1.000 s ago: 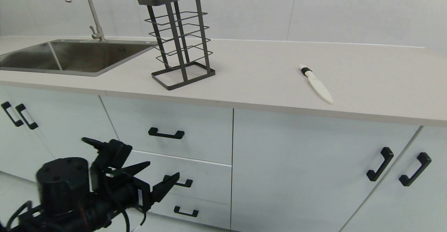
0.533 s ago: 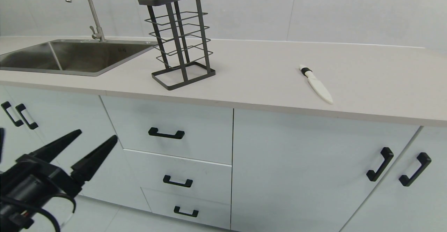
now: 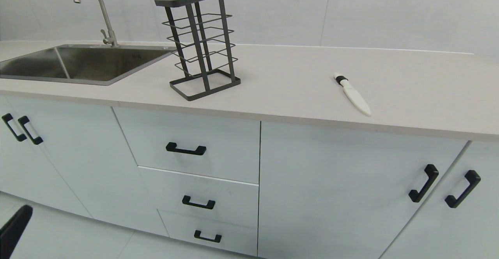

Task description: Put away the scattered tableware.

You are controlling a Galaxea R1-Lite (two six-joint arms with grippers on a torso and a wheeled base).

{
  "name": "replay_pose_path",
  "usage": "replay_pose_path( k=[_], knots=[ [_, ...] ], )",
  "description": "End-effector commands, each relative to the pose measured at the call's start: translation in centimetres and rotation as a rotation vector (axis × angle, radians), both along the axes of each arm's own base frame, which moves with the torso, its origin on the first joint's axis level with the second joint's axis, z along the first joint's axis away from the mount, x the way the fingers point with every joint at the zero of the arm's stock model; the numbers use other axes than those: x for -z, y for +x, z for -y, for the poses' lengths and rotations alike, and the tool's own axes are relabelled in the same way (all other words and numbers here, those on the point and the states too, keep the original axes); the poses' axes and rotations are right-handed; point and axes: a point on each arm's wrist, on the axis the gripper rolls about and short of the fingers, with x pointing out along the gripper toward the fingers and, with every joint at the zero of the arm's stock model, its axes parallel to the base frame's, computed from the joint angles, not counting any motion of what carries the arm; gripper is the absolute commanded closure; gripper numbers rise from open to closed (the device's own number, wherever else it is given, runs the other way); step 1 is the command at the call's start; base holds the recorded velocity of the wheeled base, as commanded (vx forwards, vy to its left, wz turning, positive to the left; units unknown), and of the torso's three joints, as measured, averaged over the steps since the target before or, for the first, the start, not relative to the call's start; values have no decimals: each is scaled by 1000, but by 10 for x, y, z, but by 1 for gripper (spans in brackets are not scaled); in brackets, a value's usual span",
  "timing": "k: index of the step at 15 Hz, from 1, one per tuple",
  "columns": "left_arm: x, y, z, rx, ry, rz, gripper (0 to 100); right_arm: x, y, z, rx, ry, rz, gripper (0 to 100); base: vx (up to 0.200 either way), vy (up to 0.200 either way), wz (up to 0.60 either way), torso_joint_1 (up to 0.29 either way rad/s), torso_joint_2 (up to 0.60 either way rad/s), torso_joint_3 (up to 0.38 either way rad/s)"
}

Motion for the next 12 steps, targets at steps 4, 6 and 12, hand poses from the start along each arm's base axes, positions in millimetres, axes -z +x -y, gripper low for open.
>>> replay_pose_path(
  k=[4, 6, 12],
  knots=[
    [57, -39, 0, -25, 148, -105, 0, 0, 0, 0, 2, 0, -1, 0, 0, 0, 0, 0, 0, 0],
    [66, -38, -2, -114, 160, -200, 0, 0, 0, 0, 0, 0, -1, 0, 0, 0, 0, 0, 0, 0],
    [65, -38, -3, -141, 141, -198, 0, 0, 0, 0, 0, 0, -1, 0, 0, 0, 0, 0, 0, 0]
  ],
)
